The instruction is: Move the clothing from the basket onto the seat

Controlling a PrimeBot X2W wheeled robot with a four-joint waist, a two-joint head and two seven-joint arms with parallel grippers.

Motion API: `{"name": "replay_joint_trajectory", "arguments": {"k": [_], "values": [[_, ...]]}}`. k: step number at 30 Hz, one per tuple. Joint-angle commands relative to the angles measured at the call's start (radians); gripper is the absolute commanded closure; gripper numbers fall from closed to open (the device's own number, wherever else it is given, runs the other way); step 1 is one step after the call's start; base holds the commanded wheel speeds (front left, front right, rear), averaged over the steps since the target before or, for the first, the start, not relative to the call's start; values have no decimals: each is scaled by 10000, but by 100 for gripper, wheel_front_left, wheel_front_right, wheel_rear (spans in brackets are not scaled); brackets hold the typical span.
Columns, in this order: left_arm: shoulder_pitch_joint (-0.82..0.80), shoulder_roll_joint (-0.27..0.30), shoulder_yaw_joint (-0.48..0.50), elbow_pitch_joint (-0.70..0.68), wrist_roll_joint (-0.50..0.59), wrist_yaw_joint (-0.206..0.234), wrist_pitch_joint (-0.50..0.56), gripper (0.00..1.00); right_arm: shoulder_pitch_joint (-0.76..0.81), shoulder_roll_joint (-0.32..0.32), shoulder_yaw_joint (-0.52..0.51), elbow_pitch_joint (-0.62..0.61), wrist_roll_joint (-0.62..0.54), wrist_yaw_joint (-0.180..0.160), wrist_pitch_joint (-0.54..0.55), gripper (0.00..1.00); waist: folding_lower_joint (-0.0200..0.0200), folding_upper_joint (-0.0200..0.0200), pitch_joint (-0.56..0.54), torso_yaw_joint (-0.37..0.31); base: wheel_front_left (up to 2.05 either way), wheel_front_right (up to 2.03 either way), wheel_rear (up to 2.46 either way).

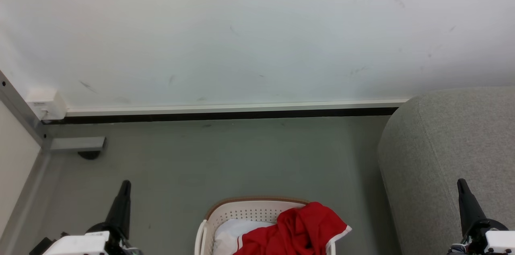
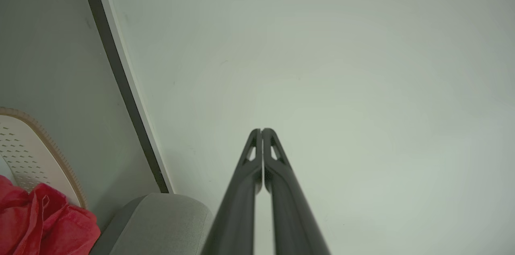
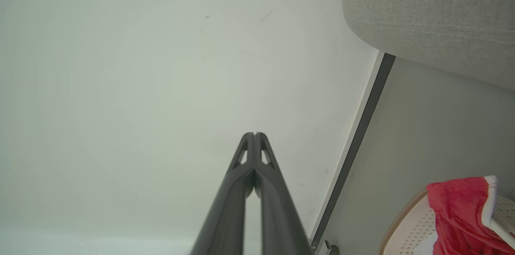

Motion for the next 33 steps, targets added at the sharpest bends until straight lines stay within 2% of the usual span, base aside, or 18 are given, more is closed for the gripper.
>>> {"name": "replay_joint_trajectory", "arguments": {"k": [1, 26, 27, 33], "values": [[-107, 56, 1, -28, -149, 8, 4, 100, -142, -67, -35, -36, -60, -6, 7, 100, 0, 0, 0, 0, 0, 0, 0], [-107, 56, 1, -28, -149, 8, 4, 100, -142, -67, -35, -36, -61, -6, 7, 100, 0, 0, 0, 0, 0, 0, 0], [0, -2, -1, 4, 4, 0, -6, 0, 1, 0, 1, 3, -1, 0, -6, 0, 0, 0, 0, 0, 0, 0, 0], [127, -45, -126, 210, 120, 5, -212, 0, 151, 65, 148, 141, -116, 2, -215, 0, 0, 0, 1, 5, 0, 0, 0]]}}
